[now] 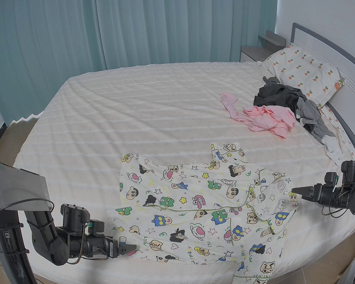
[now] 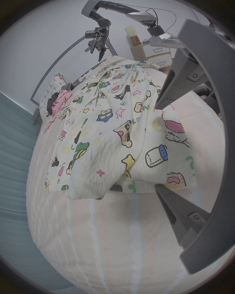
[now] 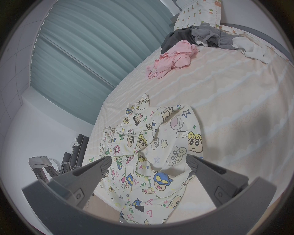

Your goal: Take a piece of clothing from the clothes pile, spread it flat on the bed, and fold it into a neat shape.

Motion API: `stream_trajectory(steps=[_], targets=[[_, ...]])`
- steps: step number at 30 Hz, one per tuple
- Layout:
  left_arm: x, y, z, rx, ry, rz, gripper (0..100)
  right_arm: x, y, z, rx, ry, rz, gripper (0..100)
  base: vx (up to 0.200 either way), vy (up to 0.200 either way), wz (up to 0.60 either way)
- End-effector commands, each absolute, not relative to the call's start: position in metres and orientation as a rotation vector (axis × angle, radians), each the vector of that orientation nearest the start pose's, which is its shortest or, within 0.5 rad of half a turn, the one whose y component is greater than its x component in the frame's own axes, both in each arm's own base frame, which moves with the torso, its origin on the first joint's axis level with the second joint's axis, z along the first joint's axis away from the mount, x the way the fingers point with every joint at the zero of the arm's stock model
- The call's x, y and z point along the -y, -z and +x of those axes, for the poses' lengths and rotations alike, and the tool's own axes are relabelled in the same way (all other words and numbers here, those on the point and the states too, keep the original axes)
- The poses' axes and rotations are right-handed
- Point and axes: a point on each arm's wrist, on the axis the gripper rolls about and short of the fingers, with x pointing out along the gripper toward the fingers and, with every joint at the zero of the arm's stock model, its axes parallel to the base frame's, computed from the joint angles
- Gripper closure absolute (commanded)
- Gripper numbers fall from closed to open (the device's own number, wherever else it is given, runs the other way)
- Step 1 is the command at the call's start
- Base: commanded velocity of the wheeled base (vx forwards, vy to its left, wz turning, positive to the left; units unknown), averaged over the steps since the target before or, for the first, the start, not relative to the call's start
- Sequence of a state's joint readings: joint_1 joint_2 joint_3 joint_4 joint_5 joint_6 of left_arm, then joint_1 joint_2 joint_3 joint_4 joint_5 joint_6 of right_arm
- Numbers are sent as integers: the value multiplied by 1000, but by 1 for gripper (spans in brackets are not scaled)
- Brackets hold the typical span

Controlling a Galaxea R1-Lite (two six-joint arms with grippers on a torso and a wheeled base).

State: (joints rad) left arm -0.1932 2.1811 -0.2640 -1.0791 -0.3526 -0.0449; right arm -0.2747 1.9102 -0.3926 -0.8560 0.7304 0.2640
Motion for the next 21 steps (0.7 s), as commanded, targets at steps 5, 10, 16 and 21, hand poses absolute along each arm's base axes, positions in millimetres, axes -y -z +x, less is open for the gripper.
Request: stream_trajectory(steps=[5,10,16,21], targets=[[55,22,242,-874,493,-113,100,56,-52,255,-646,-363,575,0,0,0,0],[53,21,237,-886,486,-115,100,56,-52,254,-647,-363,574,0,0,0,0],[48,15,225,-893,477,-118,100,56,-52,254,-648,-363,575,0,0,0,0],[43,6,204,-910,469,-123,100,55,-51,253,-651,-366,569,0,0,0,0]])
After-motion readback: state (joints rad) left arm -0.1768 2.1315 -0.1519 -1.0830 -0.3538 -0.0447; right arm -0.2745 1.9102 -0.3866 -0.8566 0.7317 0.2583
